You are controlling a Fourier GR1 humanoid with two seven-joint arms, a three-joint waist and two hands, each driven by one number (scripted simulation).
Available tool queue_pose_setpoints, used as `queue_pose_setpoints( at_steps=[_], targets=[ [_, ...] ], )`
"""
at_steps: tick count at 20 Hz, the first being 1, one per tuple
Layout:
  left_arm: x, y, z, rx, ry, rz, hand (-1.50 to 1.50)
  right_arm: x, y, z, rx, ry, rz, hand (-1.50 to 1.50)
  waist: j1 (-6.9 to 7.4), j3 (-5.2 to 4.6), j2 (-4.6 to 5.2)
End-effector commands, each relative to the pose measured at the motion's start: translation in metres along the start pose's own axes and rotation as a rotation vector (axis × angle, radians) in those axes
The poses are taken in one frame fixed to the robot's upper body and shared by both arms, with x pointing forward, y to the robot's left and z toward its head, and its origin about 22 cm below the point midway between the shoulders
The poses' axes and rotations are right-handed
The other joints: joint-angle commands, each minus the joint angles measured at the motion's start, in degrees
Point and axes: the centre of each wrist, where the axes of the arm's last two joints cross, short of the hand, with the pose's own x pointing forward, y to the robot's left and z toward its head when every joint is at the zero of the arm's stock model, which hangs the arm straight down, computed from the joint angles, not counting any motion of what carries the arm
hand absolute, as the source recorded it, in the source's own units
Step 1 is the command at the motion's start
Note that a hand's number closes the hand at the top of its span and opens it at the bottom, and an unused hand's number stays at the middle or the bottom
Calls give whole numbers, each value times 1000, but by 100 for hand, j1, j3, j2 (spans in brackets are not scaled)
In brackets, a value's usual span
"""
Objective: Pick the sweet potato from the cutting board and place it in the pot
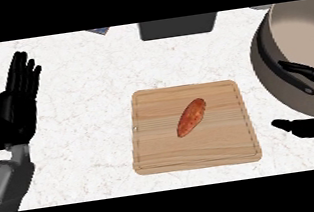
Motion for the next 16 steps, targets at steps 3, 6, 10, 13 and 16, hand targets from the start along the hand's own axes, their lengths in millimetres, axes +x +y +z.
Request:
queue_pose_setpoints(
  at_steps=[3, 6, 10, 13, 16],
  targets=[
    [4, 5, 3, -1, -11, 17, 0, 14, 2, -8, 153, 59, 180, -150, 24, 61, 32],
    [5, -4, 3, -26, 1, 17, 0, 26, 23, -11, 272, 131, 234, -150, 33, 58, 25],
    [-2, -13, 4, -1, 2, 19, 0, 57, 32, -37, 364, 175, 323, -150, 23, 58, 36],
    [7, 6, 10, -6, -3, 5, 0, 66, 40, -56, 381, 225, 331, -150, 48, 63, 36],
    [2, -15, -5, -17, -3, 23, 0, 77, 58, -50, 444, 271, 328, -150, -22, 64, 39]
  ],
)
